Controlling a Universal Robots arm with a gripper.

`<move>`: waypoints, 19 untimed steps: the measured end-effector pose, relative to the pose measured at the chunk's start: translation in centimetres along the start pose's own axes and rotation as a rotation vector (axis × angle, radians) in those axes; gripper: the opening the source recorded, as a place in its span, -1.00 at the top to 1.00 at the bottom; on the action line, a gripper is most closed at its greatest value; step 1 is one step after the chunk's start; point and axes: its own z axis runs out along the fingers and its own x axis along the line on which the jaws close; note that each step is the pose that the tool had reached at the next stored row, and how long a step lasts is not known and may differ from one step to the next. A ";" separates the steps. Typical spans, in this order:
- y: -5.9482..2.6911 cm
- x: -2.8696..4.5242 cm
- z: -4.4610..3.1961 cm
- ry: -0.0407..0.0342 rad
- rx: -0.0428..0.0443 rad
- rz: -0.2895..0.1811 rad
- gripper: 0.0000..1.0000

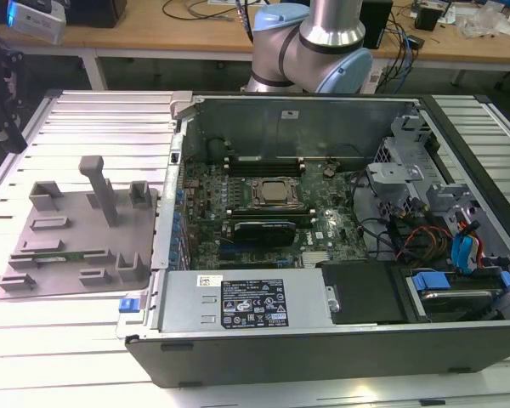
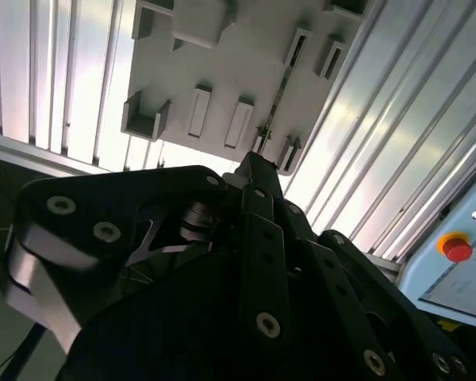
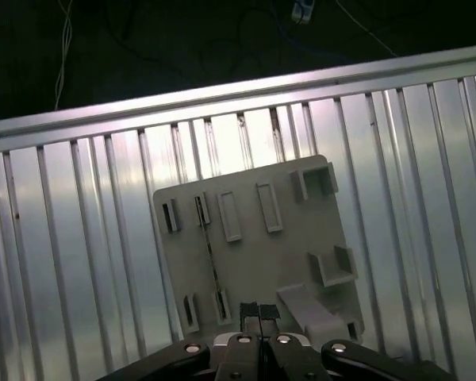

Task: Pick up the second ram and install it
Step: 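Pick up the second ram and move it above second insertion slot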

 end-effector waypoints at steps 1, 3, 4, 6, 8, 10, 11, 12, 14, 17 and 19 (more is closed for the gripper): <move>0.00 0.00 0.00 0.0003 -0.0001 -0.007 0.84; 0.00 0.00 0.00 0.0014 -0.0007 -0.032 0.84; 0.00 0.00 0.00 0.0019 -0.0010 -0.041 0.84; 0.00 0.00 0.00 0.0029 -0.0015 -0.064 0.84; 0.00 0.00 0.00 0.0046 -0.0025 -0.103 0.84; 0.00 0.00 0.00 0.0062 -0.0033 -0.139 0.84; 0.00 0.00 0.00 0.0069 -0.0037 -0.153 0.84; 0.00 0.00 0.00 0.0072 -0.0038 -0.158 0.84; 0.00 0.00 0.00 0.0075 -0.0038 -0.159 0.84; 0.00 0.00 0.00 0.0076 -0.0038 -0.159 0.44; 0.00 0.00 0.00 0.0076 -0.0038 -0.159 0.44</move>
